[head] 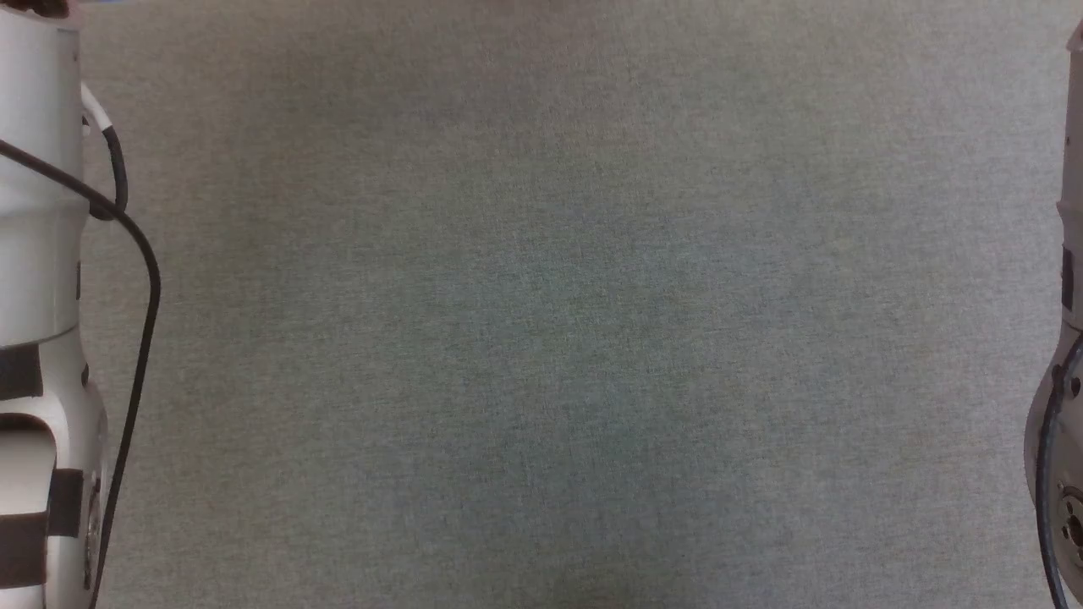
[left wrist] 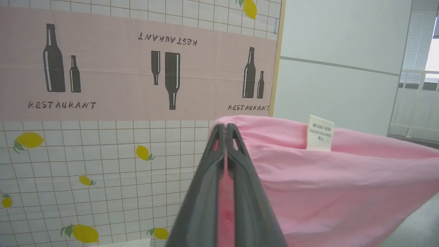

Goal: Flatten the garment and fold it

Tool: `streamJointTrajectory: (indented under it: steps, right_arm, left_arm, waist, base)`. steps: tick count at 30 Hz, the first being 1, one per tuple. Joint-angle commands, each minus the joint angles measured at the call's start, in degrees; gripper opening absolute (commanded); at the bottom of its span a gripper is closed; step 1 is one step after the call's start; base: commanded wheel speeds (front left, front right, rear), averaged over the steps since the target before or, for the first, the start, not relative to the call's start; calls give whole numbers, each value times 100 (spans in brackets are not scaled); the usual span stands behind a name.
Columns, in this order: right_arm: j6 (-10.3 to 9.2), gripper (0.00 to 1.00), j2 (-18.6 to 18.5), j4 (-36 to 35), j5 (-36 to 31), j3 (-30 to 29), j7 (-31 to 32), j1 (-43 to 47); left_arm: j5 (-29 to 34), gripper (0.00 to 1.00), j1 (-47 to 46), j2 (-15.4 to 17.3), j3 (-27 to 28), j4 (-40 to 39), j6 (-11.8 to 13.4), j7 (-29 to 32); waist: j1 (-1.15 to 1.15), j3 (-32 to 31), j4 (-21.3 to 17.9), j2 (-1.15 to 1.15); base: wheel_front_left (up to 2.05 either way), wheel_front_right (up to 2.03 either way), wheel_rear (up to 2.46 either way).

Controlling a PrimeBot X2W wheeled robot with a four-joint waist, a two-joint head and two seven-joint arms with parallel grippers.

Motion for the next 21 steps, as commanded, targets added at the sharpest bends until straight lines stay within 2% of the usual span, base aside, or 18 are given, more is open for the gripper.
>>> streamJointTrajectory:
  steps: [1, 6, 10, 14, 16, 17, 21]
  right_arm:
    - [-9, 0, 10, 71, -8, -29, -82, -5]
    - [-9, 0, 11, 196, 250, 137, -35, 712]
    - [-9, 0, -22, 44, 650, 284, 154, 1871]
    - [-9, 0, -48, -355, 1037, 331, 302, 3308]
    - [-9, 0, -53, -581, 1173, 243, 418, 4031]
    - [-9, 0, 45, -995, 1310, 14, 621, 5025]
    - [-9, 0, 218, -1551, 1269, -342, 904, 6087]
  left_arm:
    - [62, 0, 1, 29, 18, 62, -22, -85]
    - [-12, 0, 727, 14, -264, 254, -254, -49]
    - [-178, 0, 1806, 36, -521, 167, -384, 66]
    - [-437, 0, 3185, 150, -791, -263, -448, 369]
    - [-578, 0, 3891, 238, -844, -566, -396, 531]
    - [-830, 0, 4988, 400, -864, -1077, -197, 838]
    - [-1126, 0, 6265, 602, -883, -1702, 160, 1277]
  waist:
    - [-1, 63, -35, 0]
    - [-1, -209, 56, 0]
    - [-1, -519, 100, 0]
    - [-1, -881, 133, 0]
    - [-1, -1069, 157, 0]
    - [-1, -1355, 160, 0]
    - [-1, -1646, 192, 0]
  base:
    - [0, 0, 0]
    - [0, 0, 0]
    - [0, 0, 0]
    - [0, 0, 0]
    - [0, 0, 0]
    - [0, 0, 0]
    - [0, 0, 0]
